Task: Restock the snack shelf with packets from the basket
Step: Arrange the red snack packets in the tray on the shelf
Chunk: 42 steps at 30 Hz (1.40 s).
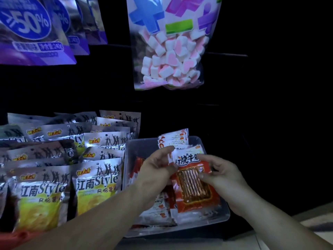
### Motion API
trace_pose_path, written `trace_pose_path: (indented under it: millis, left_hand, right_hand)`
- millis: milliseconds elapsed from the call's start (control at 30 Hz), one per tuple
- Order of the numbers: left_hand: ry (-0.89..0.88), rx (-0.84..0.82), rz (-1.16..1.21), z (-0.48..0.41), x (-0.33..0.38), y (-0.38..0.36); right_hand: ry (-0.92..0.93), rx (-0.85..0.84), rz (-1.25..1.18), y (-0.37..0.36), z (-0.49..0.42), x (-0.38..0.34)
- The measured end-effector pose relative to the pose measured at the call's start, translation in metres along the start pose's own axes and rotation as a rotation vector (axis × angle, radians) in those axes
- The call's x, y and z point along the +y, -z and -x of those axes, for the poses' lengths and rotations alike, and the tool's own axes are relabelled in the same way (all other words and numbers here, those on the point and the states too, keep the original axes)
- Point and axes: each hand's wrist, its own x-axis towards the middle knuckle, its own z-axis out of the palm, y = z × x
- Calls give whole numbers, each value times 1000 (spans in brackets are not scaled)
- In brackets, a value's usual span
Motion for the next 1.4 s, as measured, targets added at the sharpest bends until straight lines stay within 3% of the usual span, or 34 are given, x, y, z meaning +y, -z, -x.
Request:
trace_pose_path:
  millis: [133,333,500,700,900,1000,1100,1167,1300,1400]
  left_hand:
    - [123,-165,-12,6,-7,-2]
    - [61,-15,72,0,-3,4]
    - [177,-195,91,3,-10,3]
    - [105,-122,26,2,-6,3]
    - [42,-120,-36,6,-6,-1]
    - [5,-110,-99,6,-7,-1]
    - [-39,-68,-157,4,-10,1]
    - [-133,-32,-273,3,-14,-1]
    - [-487,-81,-574,8,-18,-19]
    - [-547,-209,-597,16,-23,-31]
  right_hand:
    - [24,87,-62,-1,-5,4]
    - [-28,-213,-67,15,1,-1]
    - [36,22,-101,11,-1,-5]
    - [38,-235,9,15,2,3]
    - [205,-169,189,10,-2,19]
    - [314,-117,420,15,-2,28]
    - [435,49,549,24,-3,27]
    - [450,105,461,24,-5,18]
    - [221,-136,-98,1,-4,-9]
    - [233,-45,-82,-9,-5,-14]
